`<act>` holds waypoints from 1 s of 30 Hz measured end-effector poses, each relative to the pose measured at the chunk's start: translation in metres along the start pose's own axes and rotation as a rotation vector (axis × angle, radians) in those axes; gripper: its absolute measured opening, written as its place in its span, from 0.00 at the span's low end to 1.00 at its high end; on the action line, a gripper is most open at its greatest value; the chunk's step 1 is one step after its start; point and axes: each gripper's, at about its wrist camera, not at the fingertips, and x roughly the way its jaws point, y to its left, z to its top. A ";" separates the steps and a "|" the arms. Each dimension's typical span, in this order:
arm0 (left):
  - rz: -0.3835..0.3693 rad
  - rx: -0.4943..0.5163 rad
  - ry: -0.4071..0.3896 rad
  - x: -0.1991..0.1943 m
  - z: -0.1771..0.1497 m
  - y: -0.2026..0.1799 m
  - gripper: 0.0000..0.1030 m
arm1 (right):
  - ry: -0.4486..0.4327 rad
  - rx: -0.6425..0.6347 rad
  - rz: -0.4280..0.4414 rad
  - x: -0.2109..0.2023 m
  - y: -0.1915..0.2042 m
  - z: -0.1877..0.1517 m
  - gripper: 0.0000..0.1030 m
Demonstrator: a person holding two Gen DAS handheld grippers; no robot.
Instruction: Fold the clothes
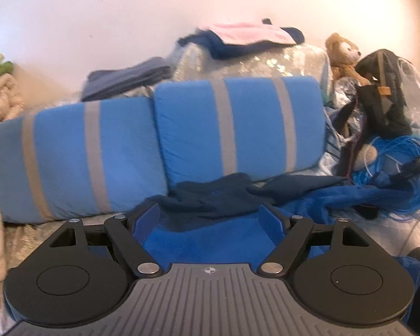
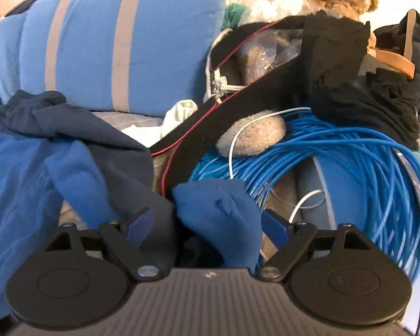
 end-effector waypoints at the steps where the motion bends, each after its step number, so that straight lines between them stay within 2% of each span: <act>1: -0.008 0.003 0.007 0.005 -0.001 -0.004 0.73 | 0.011 -0.001 -0.003 0.006 0.000 0.003 0.85; 8: -0.044 0.018 0.050 0.030 -0.006 -0.022 0.73 | 0.111 -0.006 -0.021 0.055 -0.013 0.015 0.84; 9: -0.046 0.018 0.055 0.033 -0.006 -0.023 0.73 | 0.117 -0.007 -0.015 0.057 -0.013 0.014 0.80; 11: -0.049 0.019 0.062 0.036 -0.006 -0.025 0.73 | 0.128 -0.007 -0.003 0.062 -0.013 0.012 0.55; 12: -0.049 0.019 0.064 0.037 -0.006 -0.026 0.73 | 0.134 -0.008 0.002 0.064 -0.014 0.011 0.31; 13: -0.051 0.021 0.064 0.038 -0.006 -0.027 0.73 | 0.133 -0.009 0.007 0.065 -0.014 0.010 0.24; 17: -0.059 0.036 0.069 0.042 -0.002 -0.032 0.73 | 0.024 0.018 -0.027 0.037 -0.014 0.004 0.19; 20: -0.067 0.050 0.061 0.046 0.004 -0.039 0.73 | -0.101 0.081 -0.054 -0.001 -0.017 0.000 0.14; 28: -0.105 0.065 0.030 0.058 0.019 -0.064 0.73 | -0.452 0.355 -0.062 -0.129 -0.035 0.004 0.09; 30: -0.117 0.069 0.033 0.065 0.020 -0.072 0.73 | -0.514 0.429 -0.050 -0.154 -0.042 0.003 0.09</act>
